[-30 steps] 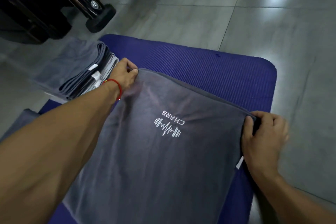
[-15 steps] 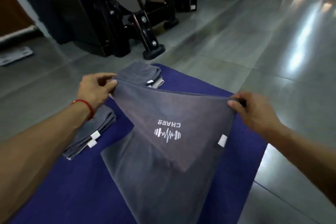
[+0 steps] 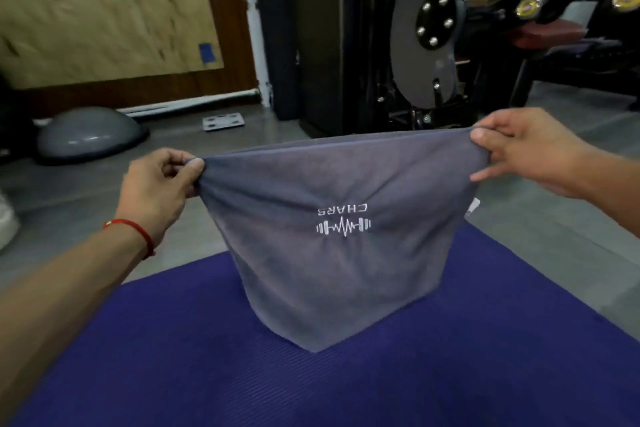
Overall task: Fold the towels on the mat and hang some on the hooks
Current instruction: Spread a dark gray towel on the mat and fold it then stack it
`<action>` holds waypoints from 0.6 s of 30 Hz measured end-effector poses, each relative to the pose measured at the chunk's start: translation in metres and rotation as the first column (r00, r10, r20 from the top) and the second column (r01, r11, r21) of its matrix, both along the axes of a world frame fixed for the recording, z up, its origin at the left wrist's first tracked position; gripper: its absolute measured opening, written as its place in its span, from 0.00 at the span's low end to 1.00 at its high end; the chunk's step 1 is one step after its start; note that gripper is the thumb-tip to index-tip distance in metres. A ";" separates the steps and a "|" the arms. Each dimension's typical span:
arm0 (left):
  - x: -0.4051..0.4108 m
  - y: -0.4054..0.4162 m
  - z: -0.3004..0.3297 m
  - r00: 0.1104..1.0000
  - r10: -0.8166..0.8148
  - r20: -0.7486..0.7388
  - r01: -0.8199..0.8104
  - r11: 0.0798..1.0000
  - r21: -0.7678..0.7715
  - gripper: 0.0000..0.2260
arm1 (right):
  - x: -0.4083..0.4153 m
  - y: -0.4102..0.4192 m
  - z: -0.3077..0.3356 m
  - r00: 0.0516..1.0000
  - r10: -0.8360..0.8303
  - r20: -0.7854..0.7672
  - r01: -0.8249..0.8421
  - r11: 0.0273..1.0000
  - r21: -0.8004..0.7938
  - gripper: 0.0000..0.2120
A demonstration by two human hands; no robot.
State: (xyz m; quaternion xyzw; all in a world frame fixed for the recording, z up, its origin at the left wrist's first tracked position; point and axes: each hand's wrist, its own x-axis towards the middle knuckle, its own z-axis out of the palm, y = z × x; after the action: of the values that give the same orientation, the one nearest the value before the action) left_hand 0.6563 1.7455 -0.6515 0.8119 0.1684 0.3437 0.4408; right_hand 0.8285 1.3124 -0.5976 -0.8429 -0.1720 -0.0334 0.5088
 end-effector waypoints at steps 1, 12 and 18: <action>-0.012 0.007 0.003 1.000 0.017 0.006 -0.017 1.000 -0.010 0.06 | 0.003 0.012 -0.002 1.000 0.015 0.013 -0.015 0.999 0.034 0.06; -0.130 0.048 0.039 0.960 0.250 -0.129 -0.251 0.968 0.004 0.08 | -0.005 0.110 -0.022 0.973 0.196 0.119 -0.193 0.981 -0.032 0.06; -0.130 0.045 0.019 0.963 0.201 -0.178 -0.253 0.900 -0.355 0.10 | 0.001 0.145 -0.044 0.977 0.201 0.066 -0.202 0.979 0.011 0.08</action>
State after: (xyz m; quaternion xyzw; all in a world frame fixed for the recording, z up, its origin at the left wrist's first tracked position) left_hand 0.5263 1.7906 -0.6325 0.7093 0.3541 0.2979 0.5318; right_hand 0.8298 1.4570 -0.6421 -0.8150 -0.2726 -0.0103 0.5112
